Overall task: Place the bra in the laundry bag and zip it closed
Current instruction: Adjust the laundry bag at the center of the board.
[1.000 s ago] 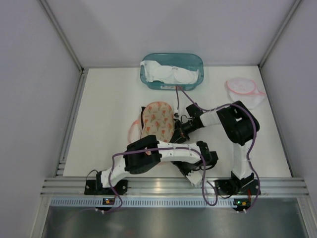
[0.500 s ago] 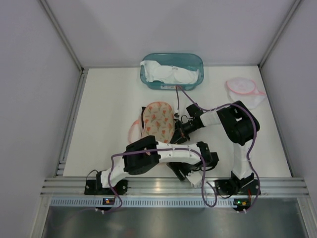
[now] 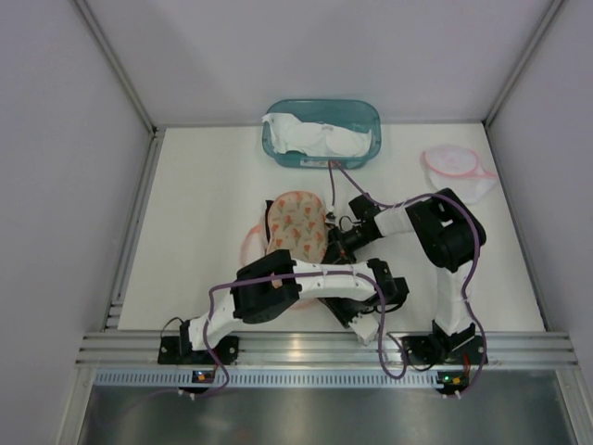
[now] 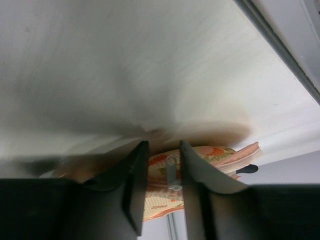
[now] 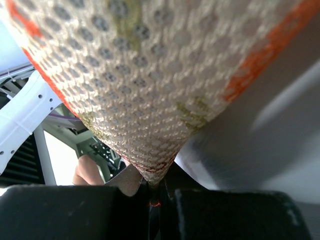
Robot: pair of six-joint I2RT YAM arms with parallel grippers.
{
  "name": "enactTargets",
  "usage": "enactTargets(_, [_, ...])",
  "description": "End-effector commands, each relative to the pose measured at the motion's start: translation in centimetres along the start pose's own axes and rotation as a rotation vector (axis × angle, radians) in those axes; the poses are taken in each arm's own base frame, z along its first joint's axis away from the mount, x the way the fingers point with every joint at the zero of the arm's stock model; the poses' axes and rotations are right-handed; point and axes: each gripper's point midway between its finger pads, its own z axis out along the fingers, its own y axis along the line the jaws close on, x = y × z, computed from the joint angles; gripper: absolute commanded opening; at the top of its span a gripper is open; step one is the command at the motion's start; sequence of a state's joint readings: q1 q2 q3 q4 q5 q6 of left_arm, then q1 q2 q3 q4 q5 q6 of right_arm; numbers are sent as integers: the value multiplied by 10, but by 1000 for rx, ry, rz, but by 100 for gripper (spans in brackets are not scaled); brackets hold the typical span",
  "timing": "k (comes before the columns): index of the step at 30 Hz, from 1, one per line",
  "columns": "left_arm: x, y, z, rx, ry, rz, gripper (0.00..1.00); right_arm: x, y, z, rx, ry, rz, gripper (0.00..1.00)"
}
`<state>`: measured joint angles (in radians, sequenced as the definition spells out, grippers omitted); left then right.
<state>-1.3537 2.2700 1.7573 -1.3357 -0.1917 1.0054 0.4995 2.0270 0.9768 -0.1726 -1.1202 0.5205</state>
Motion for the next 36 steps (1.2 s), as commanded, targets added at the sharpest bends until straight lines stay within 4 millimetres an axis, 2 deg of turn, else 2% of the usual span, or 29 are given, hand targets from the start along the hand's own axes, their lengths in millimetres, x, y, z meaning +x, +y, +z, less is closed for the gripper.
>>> enactTargets(1, [22, -34, -11, 141, 65, 49, 33, -2, 3, -5, 11, -6, 7, 0])
enactTargets(5, [21, -40, -10, 155, 64, 45, 15, -3, 2, -5, 13, -7, 11, 0])
enactTargets(7, [19, -45, -10, 163, 64, 51, 0, -6, 3, -6, 13, -11, 6, 0])
enactTargets(13, [7, -62, -10, 190, 37, 64, 0, -18, 5, -11, 10, -30, -9, 0])
enactTargets(22, [-11, -91, -18, 223, -26, 78, 0, -48, -7, -28, 40, -79, -30, 0])
enactTargets(26, [-15, -100, -18, 242, -52, 59, 0, -56, -4, -29, 38, -85, -58, 0])
enactTargets(31, [-13, -84, -20, 169, -51, 39, 0, -51, 1, -30, 34, -62, -84, 0])
enactTargets(32, [-14, -76, -21, 132, -50, 35, 13, -46, 2, -30, 36, -52, -77, 0])
enactTargets(35, [-16, -58, -33, 73, -71, 40, 41, -36, 0, -29, 31, -27, -71, 0])
enactTargets(36, [-14, -52, -34, 56, -62, 56, 46, -31, -4, -29, 35, -21, -66, 0])
